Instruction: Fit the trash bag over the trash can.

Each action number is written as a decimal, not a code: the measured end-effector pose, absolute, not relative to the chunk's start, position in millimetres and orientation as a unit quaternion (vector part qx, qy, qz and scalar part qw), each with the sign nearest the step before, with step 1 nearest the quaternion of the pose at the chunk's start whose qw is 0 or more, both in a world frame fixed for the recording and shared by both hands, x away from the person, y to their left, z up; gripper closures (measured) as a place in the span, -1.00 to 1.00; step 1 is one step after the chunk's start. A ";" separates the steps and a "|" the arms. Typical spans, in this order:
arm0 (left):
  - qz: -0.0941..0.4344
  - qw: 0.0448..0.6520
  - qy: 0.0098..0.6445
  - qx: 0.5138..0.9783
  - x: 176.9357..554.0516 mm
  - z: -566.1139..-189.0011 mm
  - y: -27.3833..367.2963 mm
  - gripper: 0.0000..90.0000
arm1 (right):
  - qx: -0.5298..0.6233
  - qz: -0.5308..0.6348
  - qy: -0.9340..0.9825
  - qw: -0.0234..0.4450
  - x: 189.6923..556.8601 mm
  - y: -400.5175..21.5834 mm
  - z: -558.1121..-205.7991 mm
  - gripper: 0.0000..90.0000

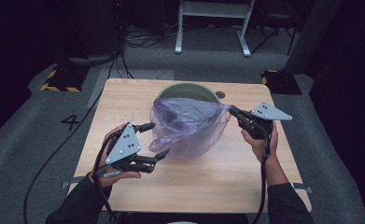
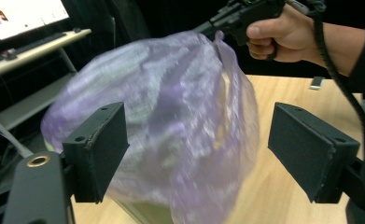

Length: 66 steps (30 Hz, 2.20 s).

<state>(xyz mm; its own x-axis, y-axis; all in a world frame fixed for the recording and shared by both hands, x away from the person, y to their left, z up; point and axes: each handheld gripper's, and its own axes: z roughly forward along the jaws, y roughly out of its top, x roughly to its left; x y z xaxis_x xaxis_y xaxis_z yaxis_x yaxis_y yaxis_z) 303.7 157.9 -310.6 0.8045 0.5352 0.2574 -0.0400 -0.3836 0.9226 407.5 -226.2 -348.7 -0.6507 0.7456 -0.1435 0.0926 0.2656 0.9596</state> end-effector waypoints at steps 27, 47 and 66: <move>0.251 0.454 0.213 0.828 423.5 -315.2 151.7 0.66 | 0.260 0.522 0.744 0.326 412.1 -210.4 -347.9 1.00; 0.236 0.451 0.317 0.800 482.9 -322.6 193.9 0.93 | 0.363 0.479 0.733 0.318 459.1 -219.6 -356.2 1.00; 0.144 0.449 0.350 0.810 514.0 -376.9 194.2 1.00 | 0.413 0.442 0.754 0.258 490.5 -215.1 -379.3 0.99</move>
<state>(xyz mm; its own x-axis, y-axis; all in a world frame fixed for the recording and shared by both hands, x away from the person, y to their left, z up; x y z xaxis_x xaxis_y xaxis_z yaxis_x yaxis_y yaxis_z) 514.0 194.2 -376.9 0.7138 0.6956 -0.0815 0.4381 -0.3526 0.8269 490.5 -215.1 -379.3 -0.5261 0.8501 -0.0241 0.3940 0.2687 0.8790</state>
